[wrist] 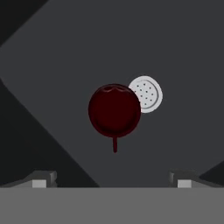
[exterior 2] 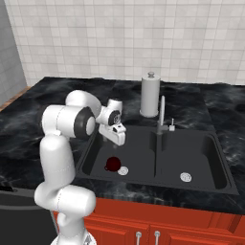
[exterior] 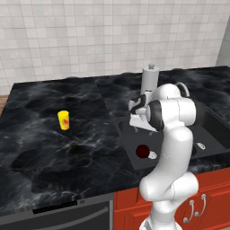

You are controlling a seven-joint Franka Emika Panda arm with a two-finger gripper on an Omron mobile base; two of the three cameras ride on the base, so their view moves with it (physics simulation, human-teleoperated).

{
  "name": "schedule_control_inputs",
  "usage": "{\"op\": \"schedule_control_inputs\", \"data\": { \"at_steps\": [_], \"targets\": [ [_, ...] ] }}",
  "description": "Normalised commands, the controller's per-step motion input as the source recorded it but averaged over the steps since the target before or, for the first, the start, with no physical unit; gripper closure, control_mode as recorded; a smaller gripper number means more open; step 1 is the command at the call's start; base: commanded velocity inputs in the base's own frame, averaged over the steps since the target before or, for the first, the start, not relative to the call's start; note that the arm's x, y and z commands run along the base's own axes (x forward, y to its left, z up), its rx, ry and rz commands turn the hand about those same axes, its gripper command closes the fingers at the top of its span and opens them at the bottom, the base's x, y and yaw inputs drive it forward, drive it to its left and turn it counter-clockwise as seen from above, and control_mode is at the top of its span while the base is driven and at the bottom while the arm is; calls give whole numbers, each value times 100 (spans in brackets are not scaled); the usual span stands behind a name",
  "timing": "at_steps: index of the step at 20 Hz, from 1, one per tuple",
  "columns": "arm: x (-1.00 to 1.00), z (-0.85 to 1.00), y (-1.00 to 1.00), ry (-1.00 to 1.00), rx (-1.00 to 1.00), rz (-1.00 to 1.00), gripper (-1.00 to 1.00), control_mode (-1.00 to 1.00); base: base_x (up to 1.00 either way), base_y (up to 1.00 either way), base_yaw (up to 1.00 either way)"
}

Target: Move any existing items from the left basin to the right basin for drying. Then move the cup from the counter to the left basin of the sink for washing.

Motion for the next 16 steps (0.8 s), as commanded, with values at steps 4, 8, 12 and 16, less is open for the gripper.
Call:
{"op": "schedule_control_inputs", "data": {
  "at_steps": [4,8,12,16],
  "targets": [
    [-17,-2,9,0,-1,1,-100,-100,0,0,0],
    [-3,-12,0,-6,-4,0,-100,-100,0,0,0],
    [0,-18,0,-9,-5,0,-100,-100,0,0,0],
    [-7,-12,3,-8,-4,0,-100,-100,0,0,0]
  ]
}}
